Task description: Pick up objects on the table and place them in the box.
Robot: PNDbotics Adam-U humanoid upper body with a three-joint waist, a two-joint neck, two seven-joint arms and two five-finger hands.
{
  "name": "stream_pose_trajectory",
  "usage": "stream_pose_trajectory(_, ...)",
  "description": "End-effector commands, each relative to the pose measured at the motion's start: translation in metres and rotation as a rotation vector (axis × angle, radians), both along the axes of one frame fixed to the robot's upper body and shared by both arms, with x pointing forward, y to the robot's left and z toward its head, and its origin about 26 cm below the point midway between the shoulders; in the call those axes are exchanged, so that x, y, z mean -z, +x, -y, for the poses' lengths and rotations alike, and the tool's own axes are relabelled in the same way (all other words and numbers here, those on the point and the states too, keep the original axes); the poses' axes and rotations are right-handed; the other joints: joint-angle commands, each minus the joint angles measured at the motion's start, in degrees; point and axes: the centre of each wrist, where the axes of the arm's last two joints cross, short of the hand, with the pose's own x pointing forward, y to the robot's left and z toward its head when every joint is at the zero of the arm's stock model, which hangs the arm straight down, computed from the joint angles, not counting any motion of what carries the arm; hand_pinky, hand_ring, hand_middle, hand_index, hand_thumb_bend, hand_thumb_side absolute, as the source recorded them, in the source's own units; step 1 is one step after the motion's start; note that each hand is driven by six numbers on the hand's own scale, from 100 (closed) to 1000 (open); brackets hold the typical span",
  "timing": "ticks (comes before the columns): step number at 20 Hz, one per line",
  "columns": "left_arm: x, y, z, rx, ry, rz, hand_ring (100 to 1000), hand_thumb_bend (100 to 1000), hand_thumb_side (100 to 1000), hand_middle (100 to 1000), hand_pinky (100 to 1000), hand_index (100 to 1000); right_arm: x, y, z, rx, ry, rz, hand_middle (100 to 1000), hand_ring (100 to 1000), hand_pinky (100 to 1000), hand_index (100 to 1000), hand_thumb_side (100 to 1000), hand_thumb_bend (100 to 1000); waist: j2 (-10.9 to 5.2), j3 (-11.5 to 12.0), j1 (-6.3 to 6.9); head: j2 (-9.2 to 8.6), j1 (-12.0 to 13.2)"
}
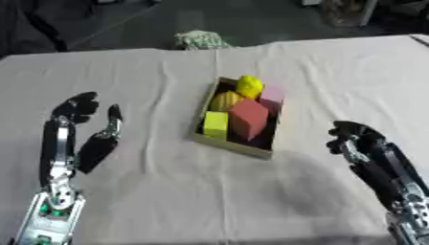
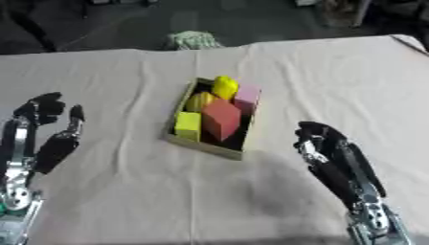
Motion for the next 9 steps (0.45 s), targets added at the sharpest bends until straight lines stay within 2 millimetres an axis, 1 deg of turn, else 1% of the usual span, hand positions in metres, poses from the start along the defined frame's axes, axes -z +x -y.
stream_pose_trajectory(1,0.007,0.001,0.007,0.019,-0.068,0.005,712,276,423,635,749,796,-0.005,0.001,0.000,-0.009,0.003,0.018,681,652,669,788,520,100,-0.59,-0.08,-0.20,0.27,0.46)
stream_pose_trajectory(4,0.016,0.002,0.008,0.036,-0.124,-0.010,707,274,419,631,747,794,-0.004,0.000,0.000,-0.005,0.007,0.017,681,652,669,788,520,100,-0.65,-0.13,-0.34,0.27,0.36)
stream_pose_trajectory(9,0.023,0.004,0.006,0.056,-0.212,-0.020,703,269,418,627,747,789,-0.003,0.000,0.000,-0.004,0.007,0.013,681,652,669,788,515,100,-0.70,-0.11,-0.39,0.27,0.37)
